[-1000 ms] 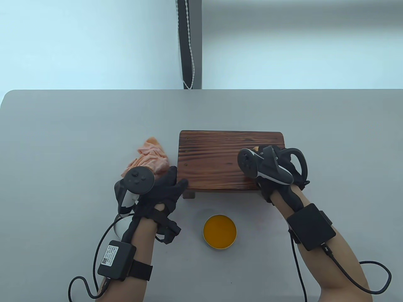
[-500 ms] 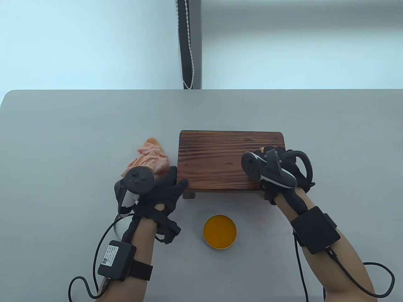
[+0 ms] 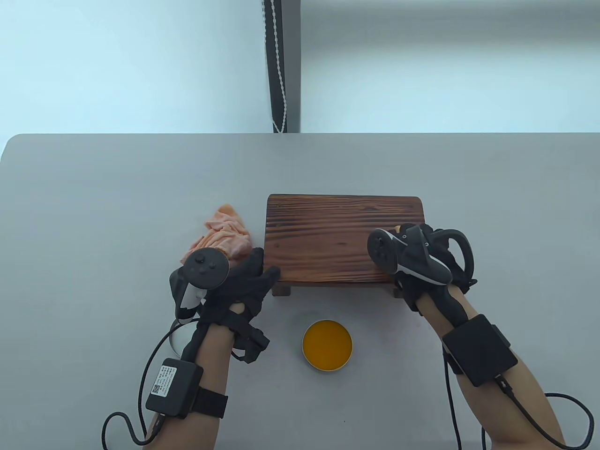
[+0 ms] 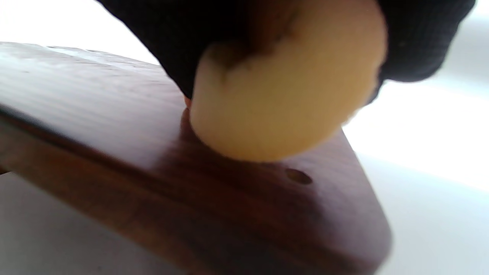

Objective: Dip and apply wood wax on stool

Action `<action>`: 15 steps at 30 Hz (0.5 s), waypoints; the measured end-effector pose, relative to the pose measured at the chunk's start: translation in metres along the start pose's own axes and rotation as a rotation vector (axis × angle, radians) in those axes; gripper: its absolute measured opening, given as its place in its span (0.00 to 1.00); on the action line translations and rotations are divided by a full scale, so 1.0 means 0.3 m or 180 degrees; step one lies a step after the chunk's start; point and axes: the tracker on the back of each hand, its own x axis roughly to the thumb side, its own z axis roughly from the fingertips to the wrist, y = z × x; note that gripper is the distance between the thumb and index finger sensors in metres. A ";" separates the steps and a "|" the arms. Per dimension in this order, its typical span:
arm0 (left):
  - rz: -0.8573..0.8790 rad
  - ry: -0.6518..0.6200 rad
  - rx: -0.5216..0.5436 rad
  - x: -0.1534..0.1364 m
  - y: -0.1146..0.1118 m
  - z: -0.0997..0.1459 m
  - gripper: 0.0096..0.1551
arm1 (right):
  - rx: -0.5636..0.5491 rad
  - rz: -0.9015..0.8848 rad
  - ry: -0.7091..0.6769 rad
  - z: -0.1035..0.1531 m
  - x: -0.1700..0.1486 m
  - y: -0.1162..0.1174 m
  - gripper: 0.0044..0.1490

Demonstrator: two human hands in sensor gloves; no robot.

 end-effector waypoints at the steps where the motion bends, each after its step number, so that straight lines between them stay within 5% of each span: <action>1: 0.0007 0.0001 0.0005 0.000 -0.001 0.000 0.51 | -0.0016 -0.0009 -0.0027 0.003 0.006 -0.001 0.25; 7: -0.0010 -0.0002 0.0016 0.000 -0.001 0.001 0.50 | -0.0143 -0.0077 0.0263 -0.059 -0.039 0.021 0.25; 15: -0.0024 0.0004 0.0026 0.000 -0.001 0.001 0.50 | -0.0101 0.0013 0.0069 -0.013 -0.014 0.008 0.25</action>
